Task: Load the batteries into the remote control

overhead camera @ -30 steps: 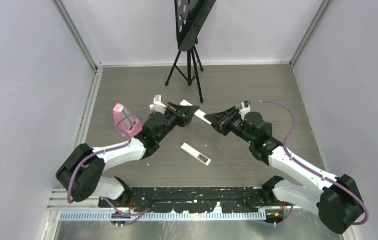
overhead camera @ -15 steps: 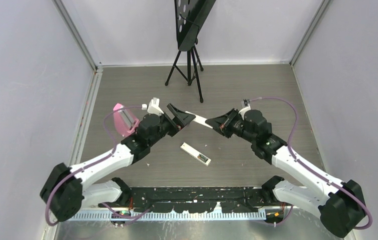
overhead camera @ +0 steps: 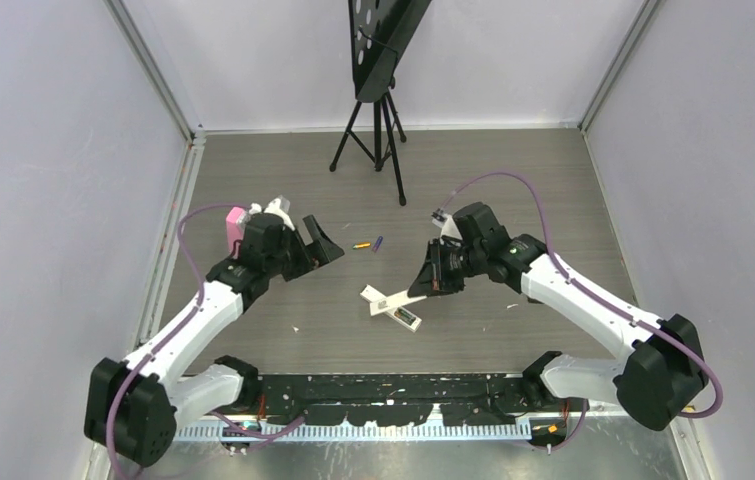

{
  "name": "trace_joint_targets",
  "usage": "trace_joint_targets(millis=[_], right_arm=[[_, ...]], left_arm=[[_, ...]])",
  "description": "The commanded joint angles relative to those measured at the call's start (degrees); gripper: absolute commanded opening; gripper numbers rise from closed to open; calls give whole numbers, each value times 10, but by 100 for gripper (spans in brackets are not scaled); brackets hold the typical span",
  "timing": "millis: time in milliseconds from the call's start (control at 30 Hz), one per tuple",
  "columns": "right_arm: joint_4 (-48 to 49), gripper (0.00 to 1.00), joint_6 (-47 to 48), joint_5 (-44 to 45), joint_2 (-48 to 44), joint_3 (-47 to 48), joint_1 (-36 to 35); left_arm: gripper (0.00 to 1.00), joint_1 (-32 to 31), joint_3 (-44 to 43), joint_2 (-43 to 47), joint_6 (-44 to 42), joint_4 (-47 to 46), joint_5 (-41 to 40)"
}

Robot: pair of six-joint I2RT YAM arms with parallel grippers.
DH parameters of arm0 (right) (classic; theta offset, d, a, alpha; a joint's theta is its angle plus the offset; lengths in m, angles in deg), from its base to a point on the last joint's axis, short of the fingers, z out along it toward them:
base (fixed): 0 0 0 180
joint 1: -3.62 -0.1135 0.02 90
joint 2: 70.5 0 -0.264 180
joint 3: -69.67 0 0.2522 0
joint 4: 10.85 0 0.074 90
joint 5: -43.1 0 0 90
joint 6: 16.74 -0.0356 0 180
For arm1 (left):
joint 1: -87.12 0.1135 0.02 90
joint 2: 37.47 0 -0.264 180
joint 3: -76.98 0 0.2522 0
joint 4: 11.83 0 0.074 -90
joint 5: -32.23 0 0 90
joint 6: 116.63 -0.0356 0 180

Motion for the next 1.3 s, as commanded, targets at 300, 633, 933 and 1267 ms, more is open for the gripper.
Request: trace_joint_targets(millis=[300, 633, 933, 1267], right_arm=[[-190, 0, 155, 2, 28, 49, -1], [-179, 0, 140, 119, 69, 66, -8], [-67, 0, 72, 194, 66, 43, -7], [74, 0, 15, 226, 85, -27, -6]], left_arm=[[83, 14, -12, -121, -36, -23, 125], [75, 13, 16, -174, 32, -104, 165], [72, 13, 40, -177, 63, -135, 167], [71, 13, 47, -178, 76, -161, 171]])
